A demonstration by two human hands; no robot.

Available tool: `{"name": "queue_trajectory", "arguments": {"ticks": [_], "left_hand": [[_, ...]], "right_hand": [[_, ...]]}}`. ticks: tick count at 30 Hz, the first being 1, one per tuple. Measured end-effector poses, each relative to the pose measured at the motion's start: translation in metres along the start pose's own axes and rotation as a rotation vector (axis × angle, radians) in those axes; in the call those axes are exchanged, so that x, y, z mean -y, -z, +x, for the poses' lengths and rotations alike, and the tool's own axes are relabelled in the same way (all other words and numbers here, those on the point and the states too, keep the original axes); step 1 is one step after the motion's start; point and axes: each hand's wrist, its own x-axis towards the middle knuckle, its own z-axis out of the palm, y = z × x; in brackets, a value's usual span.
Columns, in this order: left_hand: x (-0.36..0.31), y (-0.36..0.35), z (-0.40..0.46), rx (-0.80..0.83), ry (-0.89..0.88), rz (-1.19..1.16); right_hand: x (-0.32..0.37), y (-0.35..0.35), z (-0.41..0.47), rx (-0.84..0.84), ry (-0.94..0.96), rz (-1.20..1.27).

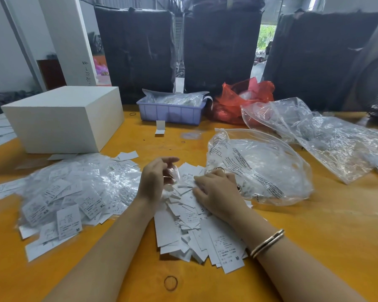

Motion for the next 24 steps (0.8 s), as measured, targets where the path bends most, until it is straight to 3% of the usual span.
{"name": "queue_trajectory", "arguments": {"ticks": [4, 12, 19, 24], "left_hand": [[0.000, 0.000, 0.000, 0.026, 0.023, -0.010], [0.005, 0.003, 0.000, -0.039, -0.089, 0.085], [0.002, 0.002, 0.001, -0.002, 0.004, 0.004], [0.002, -0.001, -0.002, 0.044, -0.110, 0.014]], "right_hand": [[0.002, 0.001, 0.000, -0.161, 0.048, -0.103], [-0.009, 0.008, 0.002, -0.486, -0.094, 0.480], [-0.017, 0.013, 0.002, -0.469, -0.333, 1.130], [-0.016, 0.015, 0.001, -0.492, -0.298, 1.248]]}}
